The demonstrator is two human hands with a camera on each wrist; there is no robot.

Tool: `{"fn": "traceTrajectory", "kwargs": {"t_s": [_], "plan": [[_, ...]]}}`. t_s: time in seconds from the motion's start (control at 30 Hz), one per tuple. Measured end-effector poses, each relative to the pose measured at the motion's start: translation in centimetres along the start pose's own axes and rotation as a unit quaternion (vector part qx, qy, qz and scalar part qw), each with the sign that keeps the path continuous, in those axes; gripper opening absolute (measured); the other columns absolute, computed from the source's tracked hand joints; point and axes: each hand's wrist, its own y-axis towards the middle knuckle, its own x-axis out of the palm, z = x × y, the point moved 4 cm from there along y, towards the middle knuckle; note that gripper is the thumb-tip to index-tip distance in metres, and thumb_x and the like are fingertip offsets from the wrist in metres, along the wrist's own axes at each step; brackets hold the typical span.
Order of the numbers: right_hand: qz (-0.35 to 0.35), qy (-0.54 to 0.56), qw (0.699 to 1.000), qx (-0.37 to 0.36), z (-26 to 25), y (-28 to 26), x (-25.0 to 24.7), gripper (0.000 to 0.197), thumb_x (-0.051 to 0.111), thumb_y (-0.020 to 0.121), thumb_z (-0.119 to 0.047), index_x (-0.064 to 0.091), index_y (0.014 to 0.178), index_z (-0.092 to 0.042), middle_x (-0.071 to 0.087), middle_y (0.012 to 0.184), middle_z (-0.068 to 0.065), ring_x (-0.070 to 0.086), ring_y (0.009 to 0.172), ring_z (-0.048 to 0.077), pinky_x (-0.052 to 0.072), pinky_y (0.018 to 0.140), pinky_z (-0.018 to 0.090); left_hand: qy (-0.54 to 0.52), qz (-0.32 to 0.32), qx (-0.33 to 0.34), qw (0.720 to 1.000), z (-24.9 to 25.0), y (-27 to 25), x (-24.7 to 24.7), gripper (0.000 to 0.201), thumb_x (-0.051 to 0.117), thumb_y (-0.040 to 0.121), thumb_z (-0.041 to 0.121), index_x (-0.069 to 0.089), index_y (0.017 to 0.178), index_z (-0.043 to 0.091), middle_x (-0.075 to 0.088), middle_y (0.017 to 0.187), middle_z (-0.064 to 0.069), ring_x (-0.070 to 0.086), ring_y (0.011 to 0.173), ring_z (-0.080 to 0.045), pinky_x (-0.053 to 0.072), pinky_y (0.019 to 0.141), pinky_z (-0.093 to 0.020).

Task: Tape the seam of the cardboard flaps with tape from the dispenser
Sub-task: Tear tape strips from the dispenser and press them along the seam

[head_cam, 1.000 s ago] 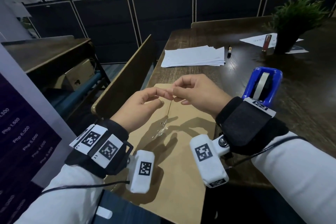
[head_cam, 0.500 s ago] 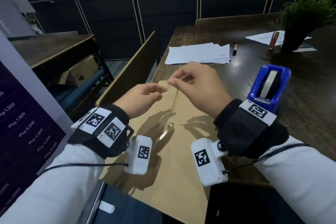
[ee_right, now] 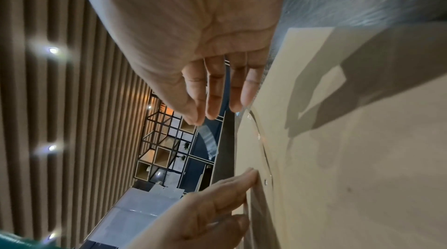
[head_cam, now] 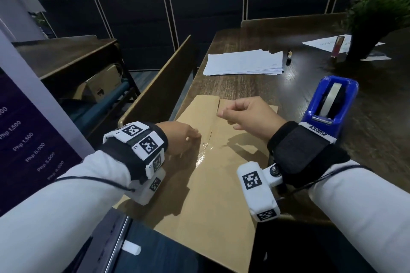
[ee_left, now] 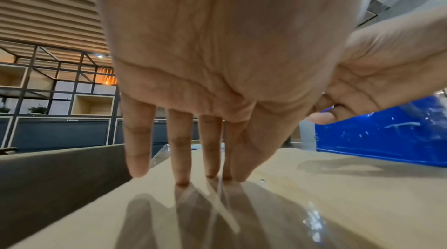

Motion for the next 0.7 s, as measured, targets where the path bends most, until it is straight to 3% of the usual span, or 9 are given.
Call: {"fn": "traceTrajectory", "kwargs": {"t_s": [0.2, 0.37, 0.5, 0.63, 0.7], "plan": [[-0.034, 0.012, 0.997, 0.065, 1.8, 0.4, 1.5, 0.017, 0.074, 0.081, -0.024, 0.065, 0.068, -0.019, 0.06, 0.081, 0.005, 0.055, 0.078, 0.015, 0.053, 0.082, 0.035, -0.014, 0.006, 0.028, 0.999, -0.1, -2.0, 0.4, 0.051, 0.045, 0.097, 0.02, 0.036, 0.146, 0.033, 0.03, 0.154, 0.015, 0.04, 0.134, -0.013, 0.034, 0.109, -0.028], [-0.071, -0.004, 0.992, 0.106, 2.5, 0.2, 2.9, 0.014, 0.073, 0.081, -0.024, 0.071, 0.081, -0.01, 0.058, 0.076, 0.005, 0.052, 0.068, 0.013, 0.05, 0.067, 0.025, -0.042, 0.012, 0.037, 0.998, -0.1, -3.0, 0.3, 0.046, 0.05, 0.096, 0.029, 0.044, 0.141, 0.036, 0.038, 0.149, 0.019, 0.046, 0.127, -0.009, 0.038, 0.105, -0.028], [-0.079, 0.042, 0.986, 0.143, 3.0, -0.2, 3.8, 0.026, 0.073, 0.082, -0.018, 0.069, 0.096, 0.004, 0.067, 0.092, 0.014, 0.061, 0.066, 0.011, 0.045, 0.044, 0.012, -0.035, 0.01, 0.032, 0.999, -0.4, -2.9, 0.4, 0.047, 0.053, 0.095, 0.034, 0.044, 0.14, 0.039, 0.04, 0.147, 0.021, 0.049, 0.122, -0.009, 0.041, 0.103, -0.031], [-0.084, 0.05, 0.983, 0.155, 3.1, -0.1, 4.1, 0.022, 0.072, 0.082, -0.015, 0.072, 0.094, 0.003, 0.07, 0.104, 0.018, 0.066, 0.074, 0.013, 0.048, 0.046, 0.013, -0.053, 0.024, 0.022, 0.998, -0.6, -2.9, 0.3, 0.043, 0.053, 0.094, 0.037, 0.048, 0.136, 0.041, 0.046, 0.143, 0.02, 0.052, 0.12, -0.009, 0.043, 0.101, -0.03], [-0.087, 0.044, 0.983, 0.156, 3.1, -0.2, 4.1, 0.023, 0.071, 0.083, -0.014, 0.071, 0.097, 0.005, 0.07, 0.099, 0.017, 0.065, 0.071, 0.01, 0.044, 0.043, 0.009, -0.067, 0.031, 0.018, 0.997, -0.7, -2.9, 0.3, 0.04, 0.054, 0.094, 0.037, 0.05, 0.134, 0.042, 0.049, 0.141, 0.018, 0.053, 0.12, -0.01, 0.044, 0.101, -0.032]]}}
